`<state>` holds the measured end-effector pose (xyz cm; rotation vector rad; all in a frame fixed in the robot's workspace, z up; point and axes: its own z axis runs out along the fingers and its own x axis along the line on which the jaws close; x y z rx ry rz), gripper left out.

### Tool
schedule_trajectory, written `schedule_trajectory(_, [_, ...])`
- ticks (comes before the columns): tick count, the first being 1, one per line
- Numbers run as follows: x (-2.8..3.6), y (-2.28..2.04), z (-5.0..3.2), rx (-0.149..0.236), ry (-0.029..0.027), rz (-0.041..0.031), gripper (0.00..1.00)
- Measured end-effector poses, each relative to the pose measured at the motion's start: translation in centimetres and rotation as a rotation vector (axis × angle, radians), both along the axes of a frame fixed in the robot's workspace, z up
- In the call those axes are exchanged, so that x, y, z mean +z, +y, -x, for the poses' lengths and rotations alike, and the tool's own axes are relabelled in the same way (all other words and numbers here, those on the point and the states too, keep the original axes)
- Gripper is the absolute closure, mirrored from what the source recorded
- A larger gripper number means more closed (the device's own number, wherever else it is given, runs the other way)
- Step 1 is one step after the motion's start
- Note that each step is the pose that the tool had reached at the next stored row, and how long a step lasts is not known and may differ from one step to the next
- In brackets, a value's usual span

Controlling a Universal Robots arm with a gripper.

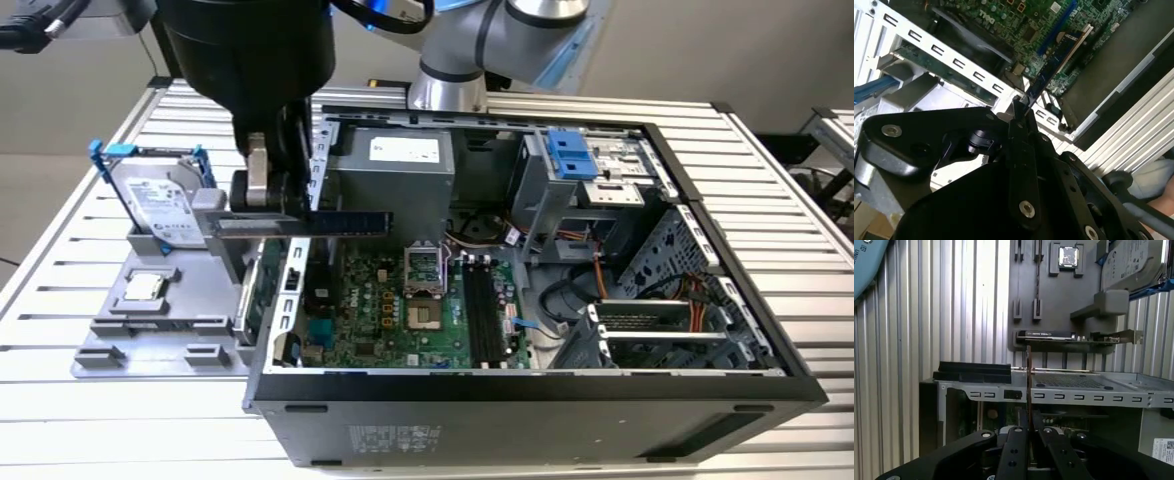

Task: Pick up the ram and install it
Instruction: 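Pick up the ram and move it above insertion slot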

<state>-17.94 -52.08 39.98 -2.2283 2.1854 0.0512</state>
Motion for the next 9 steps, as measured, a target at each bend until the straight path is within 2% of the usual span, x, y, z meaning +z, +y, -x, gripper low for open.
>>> schedule_trajectory(9, [-0.02, -0.01, -1.3, 0.0, -0.0002, -0.0003, 1.0])
